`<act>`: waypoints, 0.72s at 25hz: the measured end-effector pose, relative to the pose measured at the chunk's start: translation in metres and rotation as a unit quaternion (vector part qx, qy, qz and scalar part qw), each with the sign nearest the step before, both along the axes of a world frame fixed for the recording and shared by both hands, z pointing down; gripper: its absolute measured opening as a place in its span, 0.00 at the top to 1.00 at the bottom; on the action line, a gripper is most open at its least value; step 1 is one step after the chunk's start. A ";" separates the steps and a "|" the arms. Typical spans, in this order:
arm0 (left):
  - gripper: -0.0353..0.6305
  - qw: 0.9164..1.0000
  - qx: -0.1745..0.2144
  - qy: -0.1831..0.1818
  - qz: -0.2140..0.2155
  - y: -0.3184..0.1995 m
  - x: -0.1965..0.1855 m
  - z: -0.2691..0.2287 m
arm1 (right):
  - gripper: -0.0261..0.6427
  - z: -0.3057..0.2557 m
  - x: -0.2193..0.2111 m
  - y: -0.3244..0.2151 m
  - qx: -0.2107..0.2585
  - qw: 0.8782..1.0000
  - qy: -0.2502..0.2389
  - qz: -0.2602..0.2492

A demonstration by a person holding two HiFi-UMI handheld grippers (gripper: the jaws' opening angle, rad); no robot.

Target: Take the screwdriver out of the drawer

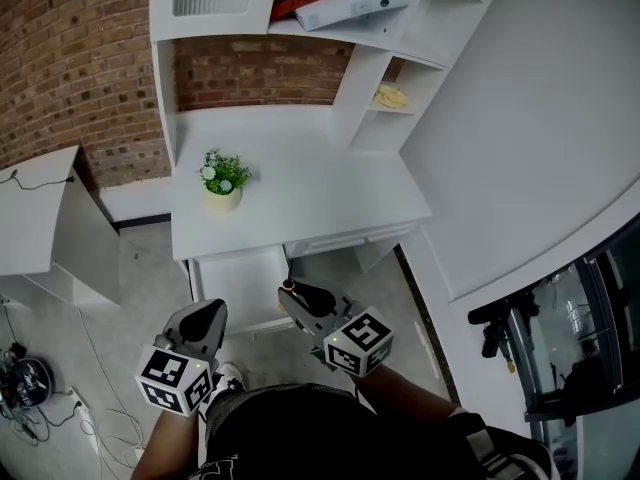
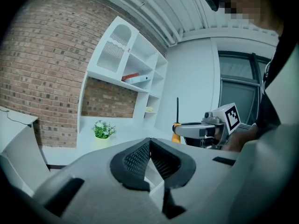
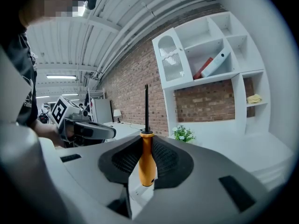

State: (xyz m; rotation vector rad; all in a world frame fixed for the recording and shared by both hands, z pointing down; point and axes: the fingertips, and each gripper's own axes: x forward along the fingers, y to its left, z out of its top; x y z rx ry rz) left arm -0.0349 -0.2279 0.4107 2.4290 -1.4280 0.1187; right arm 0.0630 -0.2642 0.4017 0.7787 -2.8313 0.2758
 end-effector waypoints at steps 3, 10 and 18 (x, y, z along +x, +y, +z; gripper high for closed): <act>0.92 1.000 0.001 -0.002 -0.003 0.005 0.008 0.000 | 0.85 0.002 0.009 0.004 -0.002 1.000 -0.003 0.000; 0.92 1.000 -0.007 -0.007 -0.006 0.018 0.023 0.002 | 0.85 0.010 0.025 0.019 -0.017 1.000 -0.004 0.003; 0.92 1.000 -0.011 -0.009 -0.008 0.028 0.032 0.002 | 0.85 0.018 0.032 0.031 -0.032 0.999 -0.004 0.000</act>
